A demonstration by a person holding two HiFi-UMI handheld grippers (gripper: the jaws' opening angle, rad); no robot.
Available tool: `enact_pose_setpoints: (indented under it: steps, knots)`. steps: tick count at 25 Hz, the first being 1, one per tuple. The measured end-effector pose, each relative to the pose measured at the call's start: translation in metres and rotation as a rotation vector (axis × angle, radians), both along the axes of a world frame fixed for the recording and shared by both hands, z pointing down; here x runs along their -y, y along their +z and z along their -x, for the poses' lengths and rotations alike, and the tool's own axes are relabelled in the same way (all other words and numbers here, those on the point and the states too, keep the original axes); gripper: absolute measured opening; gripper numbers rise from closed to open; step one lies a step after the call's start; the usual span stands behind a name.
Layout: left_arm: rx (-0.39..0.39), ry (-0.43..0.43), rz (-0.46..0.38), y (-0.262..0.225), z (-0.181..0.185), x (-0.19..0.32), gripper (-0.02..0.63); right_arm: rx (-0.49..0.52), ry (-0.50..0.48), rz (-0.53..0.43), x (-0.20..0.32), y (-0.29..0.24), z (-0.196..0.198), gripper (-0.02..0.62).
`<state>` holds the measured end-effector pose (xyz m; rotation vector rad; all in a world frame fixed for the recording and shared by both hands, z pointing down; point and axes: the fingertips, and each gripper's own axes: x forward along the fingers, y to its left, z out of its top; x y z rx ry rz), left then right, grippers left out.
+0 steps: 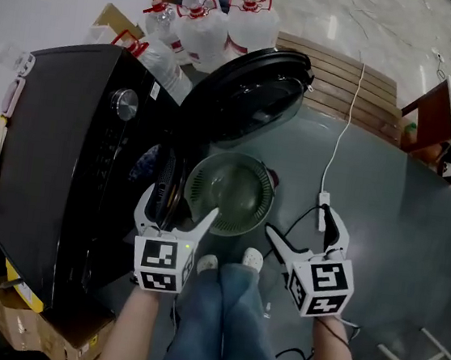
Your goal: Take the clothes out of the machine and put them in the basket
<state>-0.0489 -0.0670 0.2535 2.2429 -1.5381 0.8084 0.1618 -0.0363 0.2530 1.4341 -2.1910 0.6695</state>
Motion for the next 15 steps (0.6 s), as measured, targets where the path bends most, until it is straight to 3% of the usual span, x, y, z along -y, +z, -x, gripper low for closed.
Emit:
enact_pose_setpoints:
  steps: [15]
  knots:
    - [0.007,-0.04,0.139,0.127,0.051,-0.033,0.552,0.014,-0.005,0.124,-0.025,0.116,0.05,0.515]
